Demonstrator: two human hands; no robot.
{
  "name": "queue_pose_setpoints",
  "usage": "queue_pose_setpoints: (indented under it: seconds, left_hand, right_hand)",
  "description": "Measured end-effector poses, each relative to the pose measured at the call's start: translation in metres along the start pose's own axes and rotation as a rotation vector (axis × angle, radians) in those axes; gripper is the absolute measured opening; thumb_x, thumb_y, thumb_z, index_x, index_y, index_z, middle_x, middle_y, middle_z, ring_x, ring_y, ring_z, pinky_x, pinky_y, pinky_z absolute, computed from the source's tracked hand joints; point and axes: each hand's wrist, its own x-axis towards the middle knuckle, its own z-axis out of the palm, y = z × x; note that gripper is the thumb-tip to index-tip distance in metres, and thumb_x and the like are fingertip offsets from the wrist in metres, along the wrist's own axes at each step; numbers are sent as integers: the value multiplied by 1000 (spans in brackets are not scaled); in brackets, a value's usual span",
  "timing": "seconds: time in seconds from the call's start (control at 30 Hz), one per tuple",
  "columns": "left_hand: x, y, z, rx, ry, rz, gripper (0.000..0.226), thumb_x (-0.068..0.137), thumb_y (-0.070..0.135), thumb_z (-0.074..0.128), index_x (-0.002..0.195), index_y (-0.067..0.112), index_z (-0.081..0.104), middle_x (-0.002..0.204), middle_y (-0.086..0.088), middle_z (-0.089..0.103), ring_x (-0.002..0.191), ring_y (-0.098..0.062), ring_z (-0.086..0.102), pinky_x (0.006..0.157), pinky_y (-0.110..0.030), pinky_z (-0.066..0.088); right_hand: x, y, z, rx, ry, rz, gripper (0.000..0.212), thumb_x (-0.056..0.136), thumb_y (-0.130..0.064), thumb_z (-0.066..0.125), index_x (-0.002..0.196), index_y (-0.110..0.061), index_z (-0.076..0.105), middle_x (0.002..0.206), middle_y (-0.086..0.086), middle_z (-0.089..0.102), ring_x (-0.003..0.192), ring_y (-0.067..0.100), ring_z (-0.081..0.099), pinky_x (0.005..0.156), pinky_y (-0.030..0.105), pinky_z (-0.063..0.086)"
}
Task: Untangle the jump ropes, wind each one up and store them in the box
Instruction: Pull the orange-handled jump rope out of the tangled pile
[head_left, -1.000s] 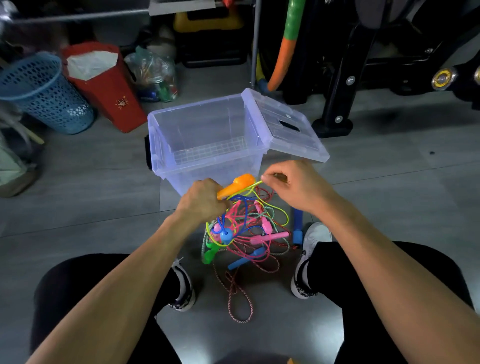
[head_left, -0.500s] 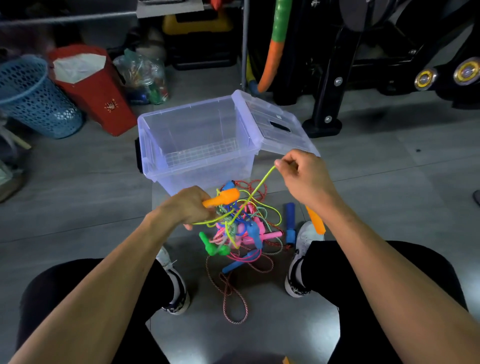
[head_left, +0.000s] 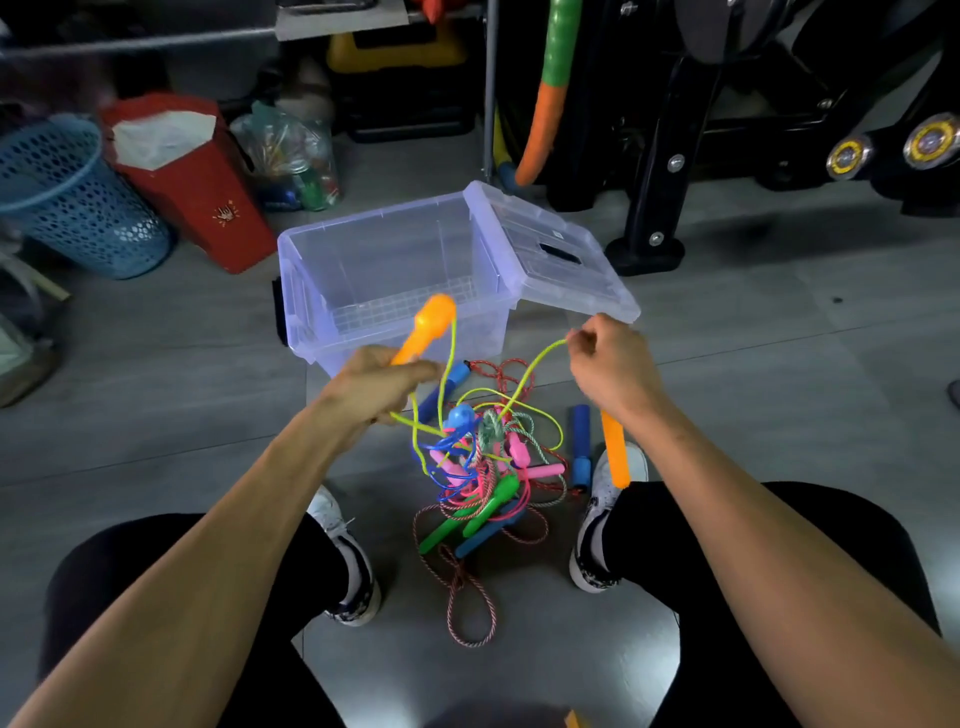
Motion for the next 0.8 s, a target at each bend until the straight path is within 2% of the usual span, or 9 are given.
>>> queue_pose_setpoints:
  seconds: [0.1,0.17,0.3,0.37,0.47,0.57,0.6,0.7,0.8]
  left_hand:
    - [-9,18,-3,-415,-8,79,28,90,16,65,70,18,46,58,2,29,42,-9,24,40,-20,18]
    - [-16,29,-4,-547,-30,124,27,92,15,63,72,19,45,61,1,28,42,-8,23,40,-21,17]
    - [-26,42,-8,-741,-17,141,18,96,18,58,82,18,47,59,5,30,42,-7,25,38,-19,22]
    - [-29,46,-10,-793,-19,147,17,96,19,57,83,19,46,59,6,30,43,-7,26,38,-19,25]
    - [-33,48,-12,-822,-7,162,20,97,21,56,81,21,45,60,5,30,44,-7,30,39,-18,30]
    - [-34,47,-18,-886,86,172,22,96,22,58,77,22,47,60,6,33,45,-7,35,42,-18,33]
    - [-33,47,-22,-897,137,174,23,96,23,59,76,22,48,59,6,36,45,-7,37,43,-19,35]
    - [-27,38,-39,-645,325,169,22,93,24,62,74,19,53,61,2,48,46,-10,46,46,-21,41]
    - [-22,25,-46,-143,309,104,20,92,28,62,76,15,62,71,-4,65,57,-16,57,55,-25,47]
  right_hand:
    - [-6,0,9,-350,-163,-38,24,92,-23,48,106,-6,58,108,19,62,103,36,59,79,35,46]
    - [-9,-3,16,-417,-261,-118,33,91,-23,51,120,-7,56,122,18,56,115,34,53,93,36,45]
    - [-16,-21,36,3,-481,-309,42,92,-22,60,133,-15,57,131,5,59,119,17,55,100,23,38]
    - [-21,-31,50,150,-620,-313,43,92,-27,60,135,-26,55,134,-5,58,120,7,55,104,26,43]
    - [-29,-42,65,265,-726,-304,28,95,-24,59,122,-22,63,118,-8,66,112,6,61,100,30,49]
    - [-29,-50,66,355,-707,-311,13,95,-21,58,98,-13,67,93,-6,73,91,19,68,87,39,56]
    - [-27,-52,62,365,-675,-326,13,95,-19,57,93,-11,66,84,-7,72,81,19,67,80,37,57]
    - [-19,-55,47,444,-525,-368,16,98,-11,52,87,-12,63,65,-10,61,62,7,54,64,24,45]
    - [-18,-66,29,526,-403,-357,18,100,-15,51,91,-19,66,56,-15,53,55,1,46,54,15,38]
